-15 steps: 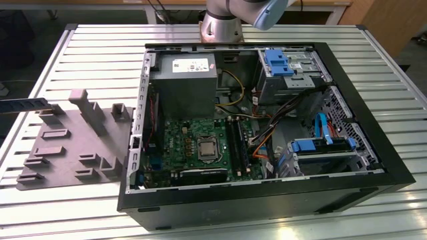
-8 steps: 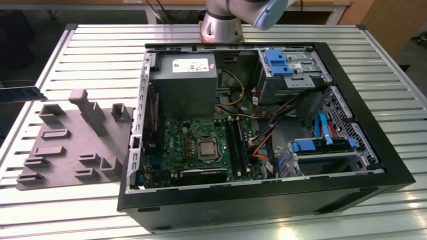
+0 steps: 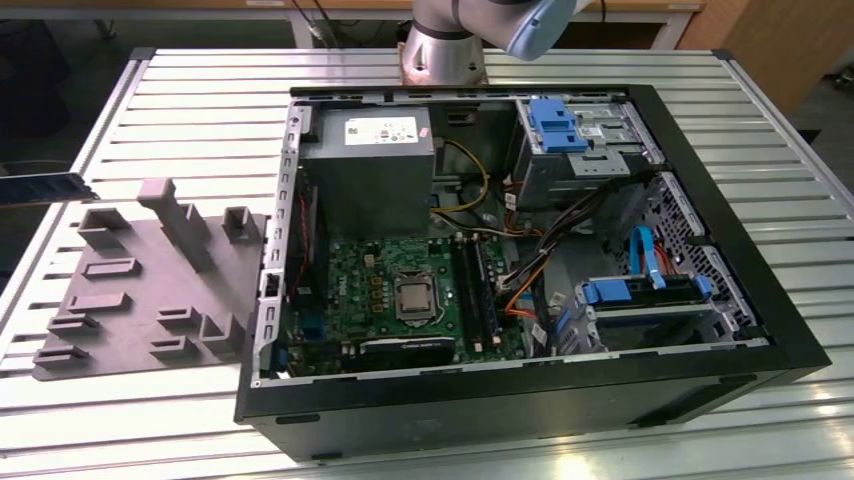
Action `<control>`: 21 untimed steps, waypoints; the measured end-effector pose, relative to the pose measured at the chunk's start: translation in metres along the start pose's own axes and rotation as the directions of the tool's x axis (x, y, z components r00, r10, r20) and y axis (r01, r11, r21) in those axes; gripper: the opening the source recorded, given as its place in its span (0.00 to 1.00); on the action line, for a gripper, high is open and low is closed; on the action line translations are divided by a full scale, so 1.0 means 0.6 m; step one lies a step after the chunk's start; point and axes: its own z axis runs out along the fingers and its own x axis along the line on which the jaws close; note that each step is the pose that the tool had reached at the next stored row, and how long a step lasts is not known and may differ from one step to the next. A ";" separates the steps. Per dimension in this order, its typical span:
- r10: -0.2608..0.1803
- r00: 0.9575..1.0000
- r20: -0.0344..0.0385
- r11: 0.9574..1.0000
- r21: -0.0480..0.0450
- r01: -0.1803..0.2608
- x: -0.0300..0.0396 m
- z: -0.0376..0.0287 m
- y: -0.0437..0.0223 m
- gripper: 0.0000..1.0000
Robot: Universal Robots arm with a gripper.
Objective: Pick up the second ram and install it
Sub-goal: 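Pick up the second ram and move it above second insertion slot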
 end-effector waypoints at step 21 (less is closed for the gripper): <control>0.000 1.000 0.000 1.000 0.000 0.000 0.000 0.001 -0.018 0.11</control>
